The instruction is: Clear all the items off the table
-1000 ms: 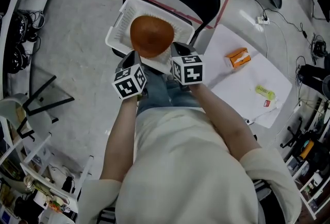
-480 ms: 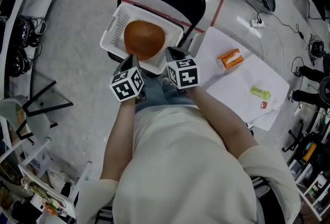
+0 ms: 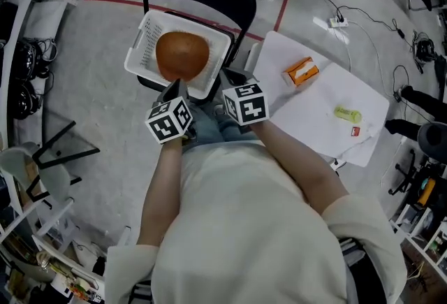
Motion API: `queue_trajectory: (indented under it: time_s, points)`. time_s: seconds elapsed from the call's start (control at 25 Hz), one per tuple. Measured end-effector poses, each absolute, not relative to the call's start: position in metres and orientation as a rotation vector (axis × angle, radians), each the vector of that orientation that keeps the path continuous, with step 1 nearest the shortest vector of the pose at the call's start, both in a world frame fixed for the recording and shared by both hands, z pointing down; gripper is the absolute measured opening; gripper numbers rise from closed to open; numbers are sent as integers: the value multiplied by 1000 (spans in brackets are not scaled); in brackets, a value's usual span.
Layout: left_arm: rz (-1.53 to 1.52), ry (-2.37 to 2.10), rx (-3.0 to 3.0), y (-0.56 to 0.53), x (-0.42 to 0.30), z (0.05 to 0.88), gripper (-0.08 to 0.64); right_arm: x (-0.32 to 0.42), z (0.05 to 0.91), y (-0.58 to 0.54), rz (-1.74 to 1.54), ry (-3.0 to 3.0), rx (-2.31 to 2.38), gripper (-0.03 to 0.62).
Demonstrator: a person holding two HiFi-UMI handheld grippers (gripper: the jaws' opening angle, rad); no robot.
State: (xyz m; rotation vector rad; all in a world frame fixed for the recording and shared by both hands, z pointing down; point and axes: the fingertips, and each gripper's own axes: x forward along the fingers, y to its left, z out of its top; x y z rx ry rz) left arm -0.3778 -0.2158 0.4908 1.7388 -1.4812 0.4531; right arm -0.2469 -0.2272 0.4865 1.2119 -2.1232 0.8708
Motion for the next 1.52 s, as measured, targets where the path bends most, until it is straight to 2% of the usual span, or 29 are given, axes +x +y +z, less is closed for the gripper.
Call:
queue_trajectory:
  time_s: [0.52, 1.52]
  points:
    - [588, -1248, 1924, -191, -331, 486, 8, -220, 480, -172, 989, -2005, 1456, -2]
    - [806, -793, 2209, -127, -292, 484, 9, -221, 472, -86, 1120, -1787, 1833, -2]
